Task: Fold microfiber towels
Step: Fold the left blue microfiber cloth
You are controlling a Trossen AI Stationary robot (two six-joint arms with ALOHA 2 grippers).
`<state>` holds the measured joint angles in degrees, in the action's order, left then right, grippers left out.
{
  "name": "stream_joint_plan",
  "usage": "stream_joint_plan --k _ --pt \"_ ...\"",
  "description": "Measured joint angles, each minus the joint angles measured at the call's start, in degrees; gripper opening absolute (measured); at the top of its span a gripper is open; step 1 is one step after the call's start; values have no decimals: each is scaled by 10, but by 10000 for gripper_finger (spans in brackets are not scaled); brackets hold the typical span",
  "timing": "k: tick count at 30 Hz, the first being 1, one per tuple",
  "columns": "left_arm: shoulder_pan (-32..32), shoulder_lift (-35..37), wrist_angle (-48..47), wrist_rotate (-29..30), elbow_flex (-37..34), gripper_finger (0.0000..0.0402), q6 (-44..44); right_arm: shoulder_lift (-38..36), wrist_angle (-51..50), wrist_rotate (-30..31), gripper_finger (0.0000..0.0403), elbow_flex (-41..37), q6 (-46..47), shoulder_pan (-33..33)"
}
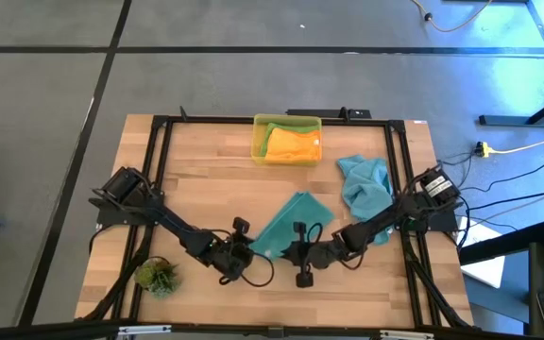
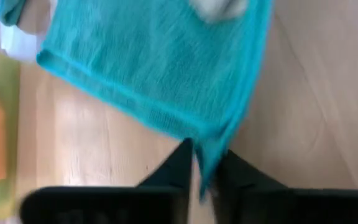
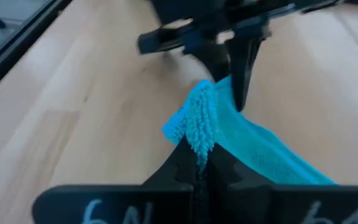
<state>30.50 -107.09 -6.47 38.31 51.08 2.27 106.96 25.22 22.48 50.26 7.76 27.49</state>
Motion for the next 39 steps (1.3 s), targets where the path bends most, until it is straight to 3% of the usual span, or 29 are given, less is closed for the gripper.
stream_joint_plan --k 6,11,14,18,23,29,39 --pt "0 0 52 -33 0 1 16 0 -28 3 6 0 28 33" --pt "9 0 64 -49 26 0 44 0 -45 60 7 0 40 64" --pt "5 0 66 -105 36 2 68 0 -46 78 7 0 39 71" --pt "-4 0 81 -155 41 29 84 0 -52 79 8 0 40 72" --pt "-8 0 79 -121 41 81 70 0 -70 79 8 0 40 72" --pt "-3 0 82 -127 41 130 70 0 -76 79 8 0 39 71" --pt "22 -14 111 -123 43 158 95 0 -78 79 9 0 39 71"
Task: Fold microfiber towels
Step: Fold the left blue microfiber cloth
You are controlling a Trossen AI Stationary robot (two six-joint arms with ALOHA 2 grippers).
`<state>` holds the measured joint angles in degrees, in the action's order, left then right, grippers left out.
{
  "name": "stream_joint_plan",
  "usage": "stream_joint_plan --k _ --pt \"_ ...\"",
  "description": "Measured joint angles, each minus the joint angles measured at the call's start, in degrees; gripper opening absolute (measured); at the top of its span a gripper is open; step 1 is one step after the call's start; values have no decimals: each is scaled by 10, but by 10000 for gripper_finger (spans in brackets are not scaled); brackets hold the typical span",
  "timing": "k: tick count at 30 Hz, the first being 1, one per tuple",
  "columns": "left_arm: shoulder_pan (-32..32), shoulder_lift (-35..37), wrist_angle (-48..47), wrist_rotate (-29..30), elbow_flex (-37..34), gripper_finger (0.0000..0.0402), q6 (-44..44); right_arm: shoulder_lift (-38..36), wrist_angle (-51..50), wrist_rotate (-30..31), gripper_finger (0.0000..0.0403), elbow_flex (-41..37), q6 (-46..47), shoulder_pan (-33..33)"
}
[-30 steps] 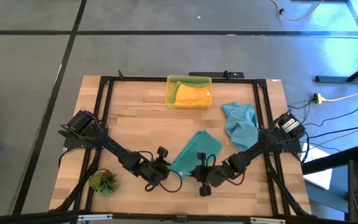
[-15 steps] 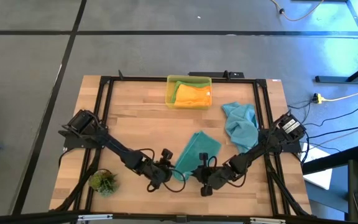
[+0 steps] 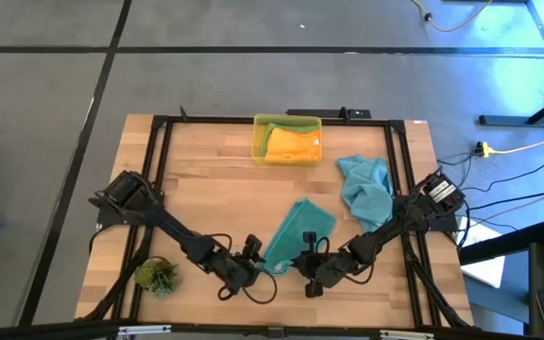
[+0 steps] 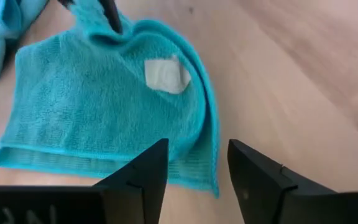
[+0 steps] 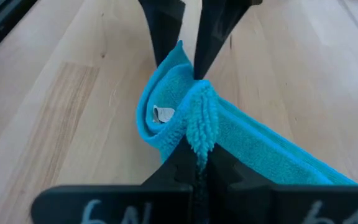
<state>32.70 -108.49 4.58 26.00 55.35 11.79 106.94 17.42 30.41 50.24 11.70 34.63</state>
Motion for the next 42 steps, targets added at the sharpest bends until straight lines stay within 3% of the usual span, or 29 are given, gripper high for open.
stream_joint_plan --k 7,13,16,22,32,42 --pt "0 -45 71 10 0 158 59 0 2 0 9 0 1 0" --pt "1 -50 76 30 1 141 63 0 1 0 9 0 1 0" --pt "-2 -49 77 41 0 110 64 0 1 -1 11 0 1 0" --pt "-17 -49 73 45 -1 11 47 0 1 -54 44 0 -2 0" --pt "-21 -49 74 47 -1 1 48 0 3 -79 134 0 -7 17" --pt "-28 -49 74 47 -1 0 38 0 4 -81 142 6 -4 40"
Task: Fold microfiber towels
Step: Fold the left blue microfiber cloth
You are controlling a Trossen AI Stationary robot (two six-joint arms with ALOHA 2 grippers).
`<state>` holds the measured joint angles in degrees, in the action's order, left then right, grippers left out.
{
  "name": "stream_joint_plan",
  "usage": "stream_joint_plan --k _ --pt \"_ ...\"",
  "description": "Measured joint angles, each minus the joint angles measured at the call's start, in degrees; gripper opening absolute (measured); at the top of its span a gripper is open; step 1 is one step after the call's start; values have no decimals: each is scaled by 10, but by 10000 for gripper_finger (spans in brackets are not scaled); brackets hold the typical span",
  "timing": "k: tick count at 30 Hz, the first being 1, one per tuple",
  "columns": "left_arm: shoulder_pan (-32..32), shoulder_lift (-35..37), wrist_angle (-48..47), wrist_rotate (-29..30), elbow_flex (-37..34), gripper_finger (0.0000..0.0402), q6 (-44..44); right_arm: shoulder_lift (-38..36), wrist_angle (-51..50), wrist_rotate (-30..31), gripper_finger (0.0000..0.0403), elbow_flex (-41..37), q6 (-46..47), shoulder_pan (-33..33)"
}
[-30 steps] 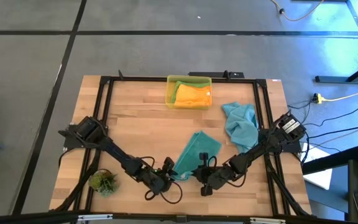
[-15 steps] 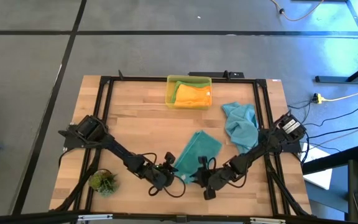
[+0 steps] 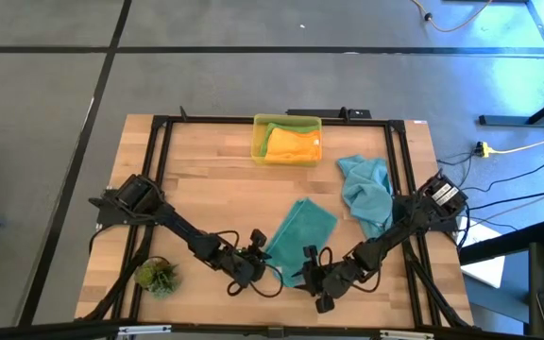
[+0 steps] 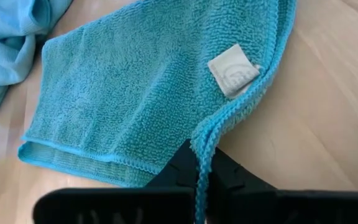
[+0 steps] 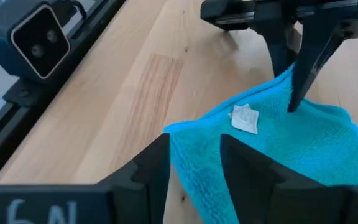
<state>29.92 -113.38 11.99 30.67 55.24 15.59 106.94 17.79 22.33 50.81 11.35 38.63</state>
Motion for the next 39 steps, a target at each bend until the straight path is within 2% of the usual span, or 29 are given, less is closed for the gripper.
stream_joint_plan --k 6,14,18,24,30,34,39 --pt "-2 0 0 -3 0 0 -4 0 -17 -1 153 0 3 19" --pt "-14 0 0 -22 0 0 -12 48 1 2 223 11 -7 29" --pt "-19 0 0 -38 0 0 -20 82 0 48 248 45 -53 29" --pt "-19 0 -4 -47 0 0 -30 88 -68 114 249 98 -104 30" --pt "-19 0 -6 -47 0 0 -34 88 -140 116 247 115 -89 30" --pt "-18 0 -7 -47 0 0 -35 88 -142 128 247 114 -88 39" --pt "-18 0 -8 -47 0 0 -35 88 -144 177 247 114 -88 55"
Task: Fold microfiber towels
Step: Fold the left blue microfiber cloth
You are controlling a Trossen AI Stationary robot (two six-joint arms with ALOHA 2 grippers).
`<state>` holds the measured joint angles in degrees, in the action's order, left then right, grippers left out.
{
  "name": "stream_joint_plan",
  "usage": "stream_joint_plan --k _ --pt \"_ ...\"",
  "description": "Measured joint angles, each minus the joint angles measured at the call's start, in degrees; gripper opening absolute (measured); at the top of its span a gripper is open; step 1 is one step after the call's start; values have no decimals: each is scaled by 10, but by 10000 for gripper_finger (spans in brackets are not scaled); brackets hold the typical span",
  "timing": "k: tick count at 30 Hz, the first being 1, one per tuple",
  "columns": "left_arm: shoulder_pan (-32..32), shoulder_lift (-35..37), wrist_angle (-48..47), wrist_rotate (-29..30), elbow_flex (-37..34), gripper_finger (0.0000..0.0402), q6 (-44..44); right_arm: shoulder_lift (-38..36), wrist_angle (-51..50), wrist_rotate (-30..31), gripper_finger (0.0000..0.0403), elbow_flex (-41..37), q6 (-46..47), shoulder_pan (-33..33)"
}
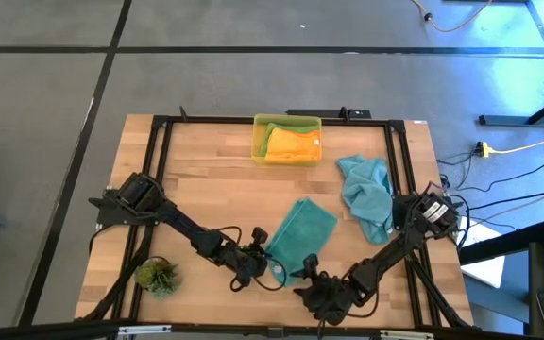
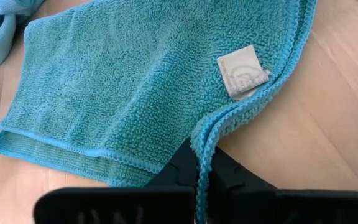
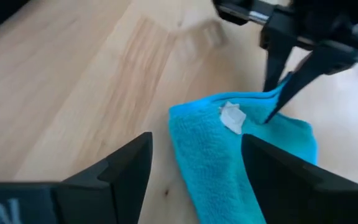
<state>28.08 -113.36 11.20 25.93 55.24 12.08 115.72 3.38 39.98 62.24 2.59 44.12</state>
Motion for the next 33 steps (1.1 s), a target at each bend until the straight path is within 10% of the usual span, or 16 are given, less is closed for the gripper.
stream_joint_plan --k 17,27,33 --pt "-5 0 0 -4 0 0 -15 51 74 -14 233 1 13 -17" --pt "-4 0 2 -5 1 0 -15 43 63 45 28 1 3 8" --pt "21 0 -80 -2 52 0 -44 15 0 58 7 -2 72 29"
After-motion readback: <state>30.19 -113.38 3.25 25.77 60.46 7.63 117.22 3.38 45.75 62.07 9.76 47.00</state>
